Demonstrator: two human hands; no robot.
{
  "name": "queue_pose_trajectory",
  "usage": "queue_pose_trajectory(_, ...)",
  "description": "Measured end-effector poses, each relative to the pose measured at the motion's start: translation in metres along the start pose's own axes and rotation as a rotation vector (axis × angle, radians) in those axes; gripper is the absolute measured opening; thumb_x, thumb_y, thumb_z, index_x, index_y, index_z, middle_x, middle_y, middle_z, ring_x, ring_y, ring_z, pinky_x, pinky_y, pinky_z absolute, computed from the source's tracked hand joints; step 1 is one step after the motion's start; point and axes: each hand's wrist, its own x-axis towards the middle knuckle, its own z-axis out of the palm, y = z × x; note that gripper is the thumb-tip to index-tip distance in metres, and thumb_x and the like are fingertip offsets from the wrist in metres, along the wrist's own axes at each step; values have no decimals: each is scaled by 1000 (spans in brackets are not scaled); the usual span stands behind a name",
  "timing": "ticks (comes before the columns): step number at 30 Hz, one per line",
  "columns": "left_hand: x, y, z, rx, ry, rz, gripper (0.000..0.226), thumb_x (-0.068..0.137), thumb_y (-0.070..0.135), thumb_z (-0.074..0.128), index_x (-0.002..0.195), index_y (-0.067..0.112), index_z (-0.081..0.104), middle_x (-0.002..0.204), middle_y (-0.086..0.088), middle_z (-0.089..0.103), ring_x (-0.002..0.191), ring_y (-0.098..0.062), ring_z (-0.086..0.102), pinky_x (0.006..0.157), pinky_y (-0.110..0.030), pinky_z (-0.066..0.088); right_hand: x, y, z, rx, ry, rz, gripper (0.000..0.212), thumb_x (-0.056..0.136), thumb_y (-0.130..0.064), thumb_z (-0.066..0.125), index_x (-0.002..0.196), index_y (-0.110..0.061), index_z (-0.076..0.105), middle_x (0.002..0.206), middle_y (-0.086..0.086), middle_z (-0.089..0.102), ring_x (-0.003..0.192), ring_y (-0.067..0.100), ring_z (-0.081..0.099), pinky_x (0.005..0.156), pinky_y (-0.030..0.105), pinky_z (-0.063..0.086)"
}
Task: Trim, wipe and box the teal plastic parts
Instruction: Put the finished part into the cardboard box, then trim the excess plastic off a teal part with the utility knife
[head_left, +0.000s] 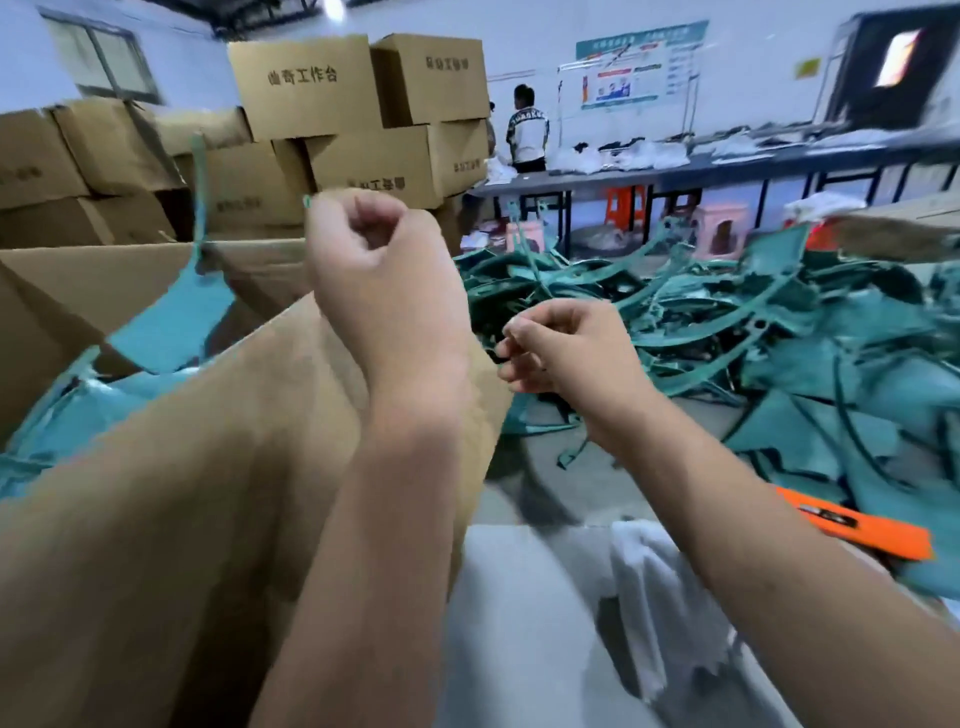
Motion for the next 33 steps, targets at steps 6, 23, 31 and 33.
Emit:
queue_pose_trajectory(6,-75,-80,51,326,-435,-268,12,79,9,57,79,21,60,76,-1,65,77,-27,65,72,-44,54,-5,66,-92,-407,323,72,27,96,-12,65,69,-13,70,65,2,73,58,21,66,58,31,53)
queue_pose_trajectory(23,-156,-195,95,577,-823,-503,33,72,31,43,84,6,63,80,-20,70,82,-43,69,77,-54,60,-29,160,-178,-1339,167,-41,54,90,-33,69,142,-43,55,138,-5,55,131,29,38,100,46,34)
queue_pose_trajectory(31,-145,-198,78,709,-1122,-146,37,69,35,46,57,-1,46,60,-25,44,56,-22,37,57,-48,44,-34,160,-172,-1093,-1,-281,13,85,-23,77,92,-13,73,85,-1,63,89,25,54,75,43,47)
queue_pose_trajectory(33,-142,-200,74,729,-1148,-125,36,69,35,47,59,1,44,56,-18,39,55,-26,36,55,-44,43,-34,160,-169,-1083,-22,-275,17,84,-26,72,94,-12,73,85,1,64,89,25,55,74,40,46)
